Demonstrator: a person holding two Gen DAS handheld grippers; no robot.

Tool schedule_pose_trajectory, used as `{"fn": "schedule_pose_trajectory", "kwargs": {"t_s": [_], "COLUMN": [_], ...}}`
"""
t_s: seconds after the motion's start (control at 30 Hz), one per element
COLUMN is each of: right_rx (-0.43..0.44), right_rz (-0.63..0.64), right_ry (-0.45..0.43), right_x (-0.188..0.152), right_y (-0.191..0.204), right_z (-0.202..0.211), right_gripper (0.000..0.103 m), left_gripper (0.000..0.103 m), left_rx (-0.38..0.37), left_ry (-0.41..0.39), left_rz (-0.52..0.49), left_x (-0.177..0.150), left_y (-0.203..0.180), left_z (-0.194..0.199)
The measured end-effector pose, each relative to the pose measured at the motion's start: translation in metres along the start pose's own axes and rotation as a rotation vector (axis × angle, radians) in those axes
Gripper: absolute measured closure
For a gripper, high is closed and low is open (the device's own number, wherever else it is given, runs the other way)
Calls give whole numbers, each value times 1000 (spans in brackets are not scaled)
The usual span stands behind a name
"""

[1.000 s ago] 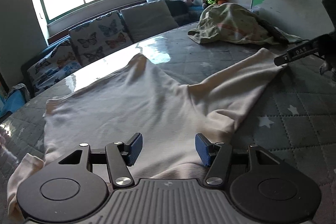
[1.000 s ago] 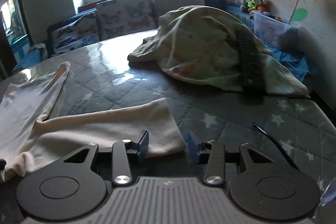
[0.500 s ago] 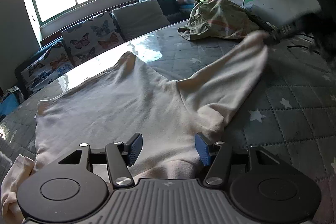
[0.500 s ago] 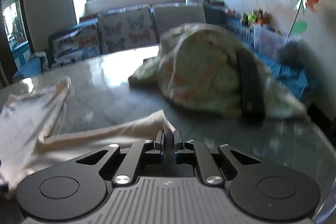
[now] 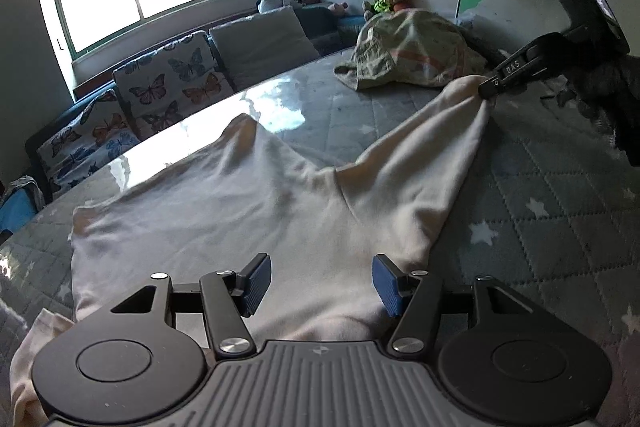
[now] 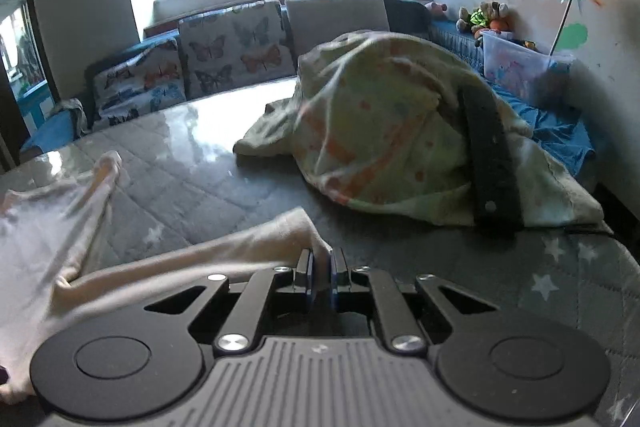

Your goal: Fold clothes

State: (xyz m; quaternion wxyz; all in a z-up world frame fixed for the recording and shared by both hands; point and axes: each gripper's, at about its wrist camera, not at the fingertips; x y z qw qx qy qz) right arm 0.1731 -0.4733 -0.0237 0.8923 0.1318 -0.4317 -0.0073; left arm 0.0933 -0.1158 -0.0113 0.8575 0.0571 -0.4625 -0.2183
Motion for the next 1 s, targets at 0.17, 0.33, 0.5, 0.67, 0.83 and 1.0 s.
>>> {"fn": "schedule_pose_trajectory", "kwargs": {"t_s": [0.17, 0.33, 0.5, 0.67, 0.83, 1.0], "right_rx": [70, 174, 298, 394, 467, 524], "right_rz": [8, 92, 221, 323, 390, 428], "right_ry": [-68, -137, -161, -127, -64, 5], "right_x": [26, 51, 64, 59, 34, 10], "right_y": [17, 66, 135, 199, 256, 298], "right_z": [27, 55, 67, 59, 43, 26], "right_gripper": [96, 96, 96, 96, 96, 94], "left_gripper": [44, 44, 41, 39, 37, 37], "left_rx": [-18, -21, 2, 53, 106, 145], "left_ry": [6, -6, -18, -25, -5, 21], "left_rz": [-17, -20, 29, 90, 150, 200], "left_x": [0, -2, -8, -22, -42, -57], "left_y": [-10, -11, 10, 37, 64, 82], "left_z": [-7, -6, 7, 25, 36, 40]}}
Point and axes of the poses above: each gripper's, at about its wrist camera, not at the fingertips, and z roughly against the way its jaws point, y to its left, x to its top, and after that the axes turned 12 degrees about x, right-handed
